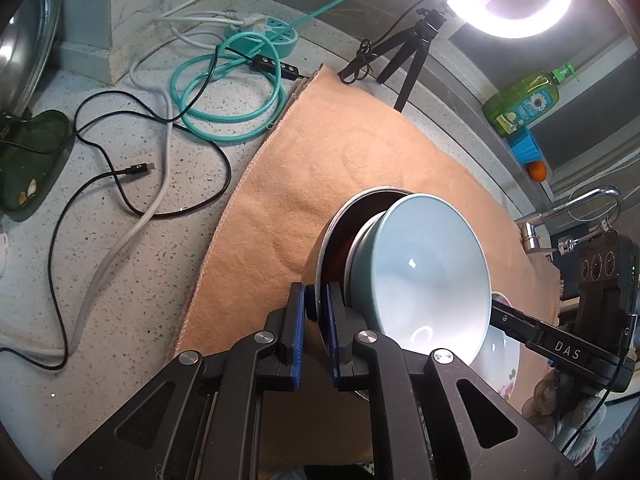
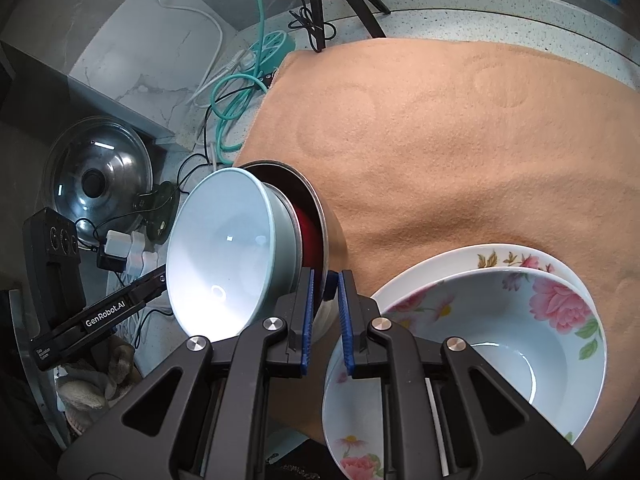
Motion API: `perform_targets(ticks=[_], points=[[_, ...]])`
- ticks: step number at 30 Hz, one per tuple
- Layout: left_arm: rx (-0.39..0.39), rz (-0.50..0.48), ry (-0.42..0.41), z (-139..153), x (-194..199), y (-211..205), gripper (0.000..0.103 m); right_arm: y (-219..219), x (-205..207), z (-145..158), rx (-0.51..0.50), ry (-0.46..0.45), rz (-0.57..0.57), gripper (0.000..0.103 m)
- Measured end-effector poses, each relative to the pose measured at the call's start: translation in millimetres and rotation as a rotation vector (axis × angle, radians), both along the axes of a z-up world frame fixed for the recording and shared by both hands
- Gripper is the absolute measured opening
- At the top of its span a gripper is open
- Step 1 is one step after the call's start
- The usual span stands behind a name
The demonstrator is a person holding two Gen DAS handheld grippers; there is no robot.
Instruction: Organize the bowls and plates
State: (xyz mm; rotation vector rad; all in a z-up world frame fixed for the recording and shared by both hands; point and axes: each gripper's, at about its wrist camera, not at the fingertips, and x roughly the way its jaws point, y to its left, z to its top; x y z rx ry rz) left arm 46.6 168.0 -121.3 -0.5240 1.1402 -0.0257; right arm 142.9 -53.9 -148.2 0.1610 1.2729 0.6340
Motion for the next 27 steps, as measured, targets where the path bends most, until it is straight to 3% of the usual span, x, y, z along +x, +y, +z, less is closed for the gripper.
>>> perform_targets(ticks=[27], points=[[0.008,-0.107,-0.112,59.4,-12.4,-50.2,0.009,-64.7,-33.2,67.4,0.05,-0.096,-0.064,0.013]])
